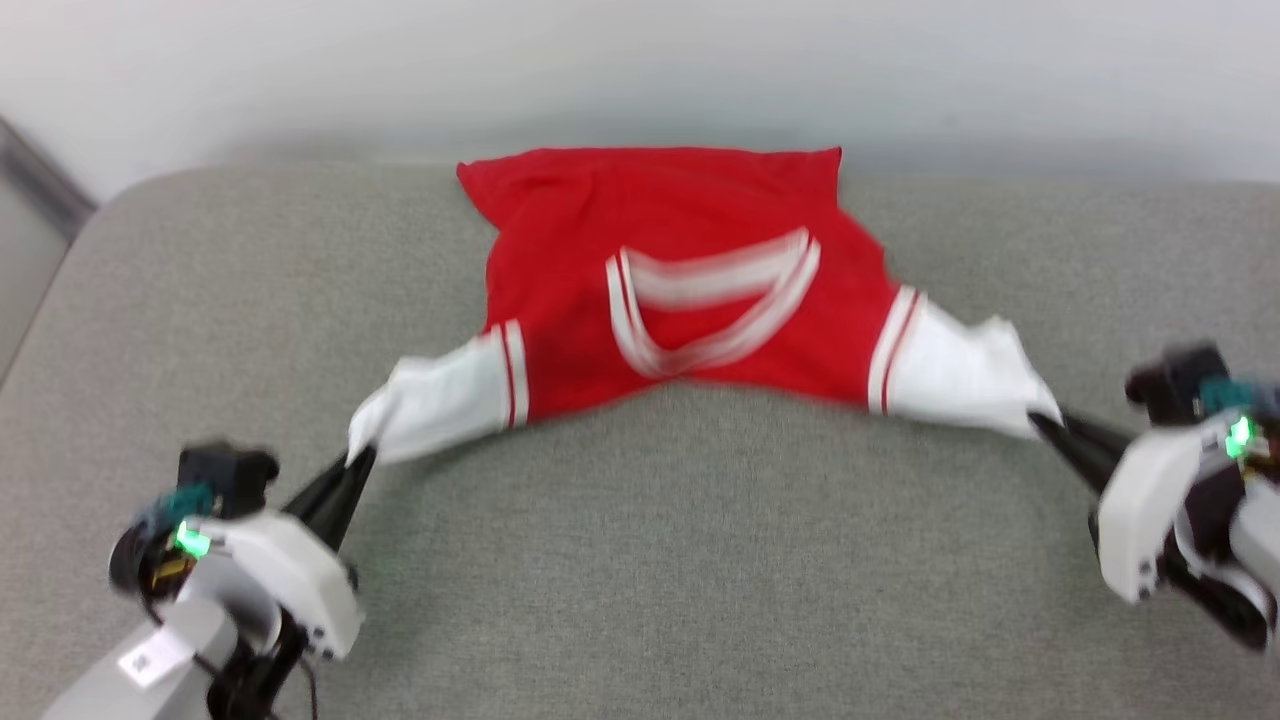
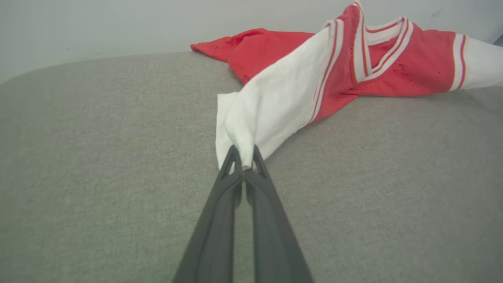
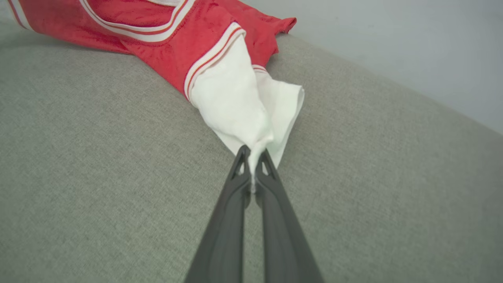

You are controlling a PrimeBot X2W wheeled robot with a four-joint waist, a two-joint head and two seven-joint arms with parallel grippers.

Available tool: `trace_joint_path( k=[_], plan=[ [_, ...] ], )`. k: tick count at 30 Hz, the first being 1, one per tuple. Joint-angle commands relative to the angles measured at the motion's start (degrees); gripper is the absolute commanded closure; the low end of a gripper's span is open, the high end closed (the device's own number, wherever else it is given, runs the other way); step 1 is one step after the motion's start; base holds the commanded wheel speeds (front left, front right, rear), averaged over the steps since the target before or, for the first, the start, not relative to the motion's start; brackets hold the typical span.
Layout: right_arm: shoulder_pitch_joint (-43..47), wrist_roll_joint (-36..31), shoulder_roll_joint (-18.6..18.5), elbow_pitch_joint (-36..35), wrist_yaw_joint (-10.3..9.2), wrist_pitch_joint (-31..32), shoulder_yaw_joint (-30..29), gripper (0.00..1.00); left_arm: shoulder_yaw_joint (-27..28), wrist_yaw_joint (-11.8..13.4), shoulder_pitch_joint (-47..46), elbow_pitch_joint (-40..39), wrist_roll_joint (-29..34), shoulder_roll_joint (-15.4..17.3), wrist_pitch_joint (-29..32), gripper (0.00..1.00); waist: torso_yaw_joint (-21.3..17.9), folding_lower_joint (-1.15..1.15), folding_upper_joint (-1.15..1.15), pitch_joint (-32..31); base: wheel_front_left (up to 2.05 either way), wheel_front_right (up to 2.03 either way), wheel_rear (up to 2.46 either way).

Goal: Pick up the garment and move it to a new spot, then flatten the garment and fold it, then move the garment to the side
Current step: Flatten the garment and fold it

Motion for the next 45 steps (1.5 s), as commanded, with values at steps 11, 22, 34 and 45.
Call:
trace_joint_path(
  k=[11, 22, 34, 45],
  plan=[
    [26.1, 2.8, -5.1, -5.9, -0.03, -2.6, -5.9, 1.0, 1.9, 5.1, 18.8, -6.1, -3.6, 5.1, -0.1, 1.0, 0.2, 0.01, 0.0, -10.0, 0.0, 0.0, 0.0],
    [43.8, 1.0, -7.9, -13.6, -0.04, 1.3, -17.4, 1.0, 5.7, 9.7, 29.4, -11.9, -6.0, 9.1, -0.1, 1.0, -0.6, 0.01, 0.0, -10.9, 0.0, 0.0, 0.0],
    [52.4, -5.4, -6.6, -24.4, -0.04, 13.2, -37.9, 0.0, 6.6, 12.0, 30.1, -18.5, -3.4, 8.7, -0.1, 1.0, 0.7, 0.01, 0.0, -8.1, 0.0, 0.0, 0.0],
    [25.8, -14.4, -5.1, -38.6, -0.03, 24.7, -56.5, 0.0, 8.7, 12.7, 22.6, -24.5, 3.6, 5.0, -0.1, 1.0, 5.4, 0.01, 0.0, 3.2, 0.0, 0.0, 0.0]
  ],
)
